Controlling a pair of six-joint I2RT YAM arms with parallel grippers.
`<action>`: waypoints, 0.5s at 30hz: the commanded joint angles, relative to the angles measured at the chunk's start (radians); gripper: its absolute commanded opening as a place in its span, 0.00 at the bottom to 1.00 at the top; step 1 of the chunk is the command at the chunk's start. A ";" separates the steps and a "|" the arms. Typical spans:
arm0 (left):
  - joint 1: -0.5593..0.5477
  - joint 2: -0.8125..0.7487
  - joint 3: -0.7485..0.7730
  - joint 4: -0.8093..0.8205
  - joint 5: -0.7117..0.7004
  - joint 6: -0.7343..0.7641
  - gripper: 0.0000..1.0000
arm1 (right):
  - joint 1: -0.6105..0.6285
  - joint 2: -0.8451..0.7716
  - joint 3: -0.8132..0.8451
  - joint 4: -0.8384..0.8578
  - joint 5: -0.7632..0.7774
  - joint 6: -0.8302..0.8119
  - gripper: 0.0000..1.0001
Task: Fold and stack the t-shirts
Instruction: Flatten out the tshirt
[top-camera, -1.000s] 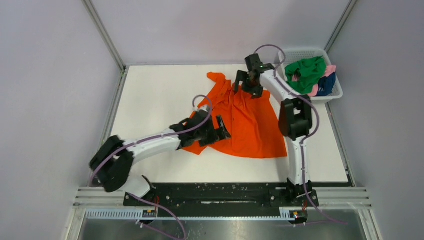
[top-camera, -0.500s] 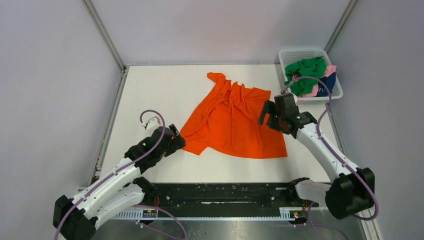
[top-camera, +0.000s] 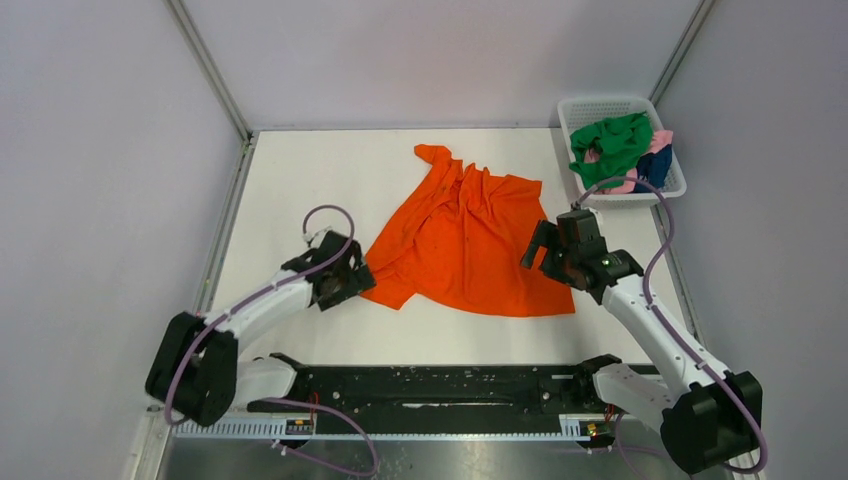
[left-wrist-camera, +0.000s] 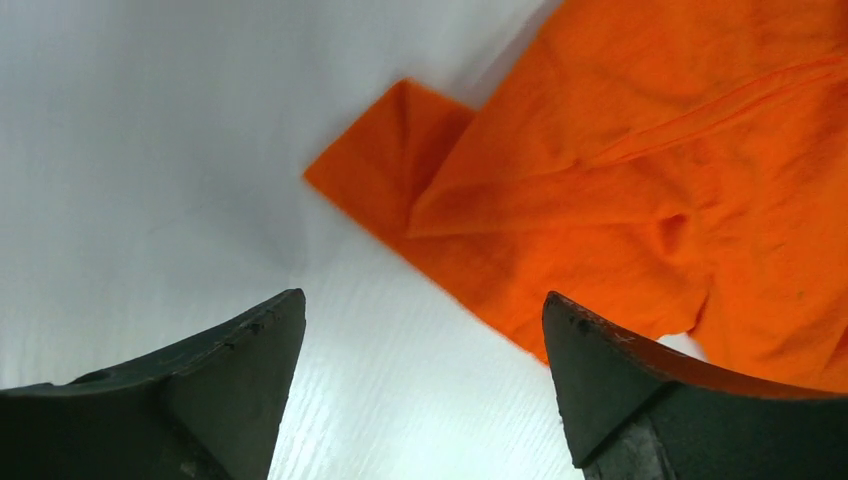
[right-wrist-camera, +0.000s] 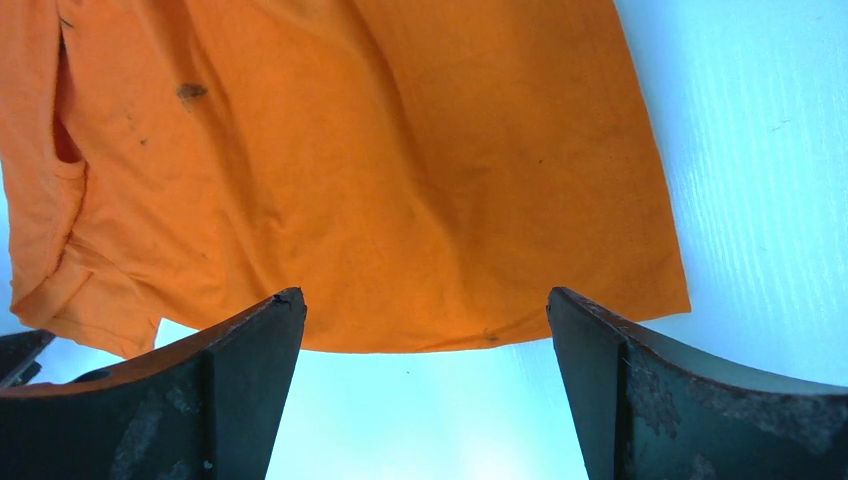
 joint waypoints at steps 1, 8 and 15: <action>0.006 0.125 0.119 0.088 0.027 0.049 0.85 | 0.002 0.018 -0.014 0.011 0.012 -0.008 1.00; 0.004 0.265 0.200 0.126 0.117 0.067 0.71 | 0.001 0.068 -0.026 0.014 0.017 -0.036 0.99; 0.008 0.323 0.292 0.134 0.071 0.073 0.68 | 0.000 0.104 -0.020 0.016 0.025 -0.047 0.99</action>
